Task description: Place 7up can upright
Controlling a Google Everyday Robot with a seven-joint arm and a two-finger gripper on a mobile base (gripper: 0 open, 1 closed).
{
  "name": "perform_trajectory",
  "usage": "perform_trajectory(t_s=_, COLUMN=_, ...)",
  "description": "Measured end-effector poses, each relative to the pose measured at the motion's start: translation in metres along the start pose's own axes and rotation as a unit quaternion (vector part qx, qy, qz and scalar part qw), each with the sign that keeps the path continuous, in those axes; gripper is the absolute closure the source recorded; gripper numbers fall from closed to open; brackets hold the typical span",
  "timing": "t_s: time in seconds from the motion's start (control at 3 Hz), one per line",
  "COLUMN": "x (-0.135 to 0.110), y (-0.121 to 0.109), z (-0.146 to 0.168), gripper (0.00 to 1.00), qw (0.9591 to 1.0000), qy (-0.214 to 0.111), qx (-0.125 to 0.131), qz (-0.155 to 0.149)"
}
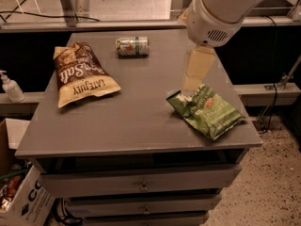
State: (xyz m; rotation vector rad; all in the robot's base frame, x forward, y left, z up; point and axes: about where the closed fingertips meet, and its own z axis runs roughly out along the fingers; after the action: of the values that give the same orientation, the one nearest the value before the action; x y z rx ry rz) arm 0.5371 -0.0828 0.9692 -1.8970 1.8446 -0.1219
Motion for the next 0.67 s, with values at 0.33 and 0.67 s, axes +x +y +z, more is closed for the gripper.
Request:
perform_trajectory(t_s=0.33, x=-0.002, y=-0.014, z=0.008, gripper=0.00, qw=0.9999, qy=-0.005, qx=0.011, qz=0.001)
perform_trajectory(t_s=0.67, x=-0.004, y=-0.047, z=0.030, gripper=0.00, qw=0.9996, qy=-0.016, qx=0.018, qz=0.016)
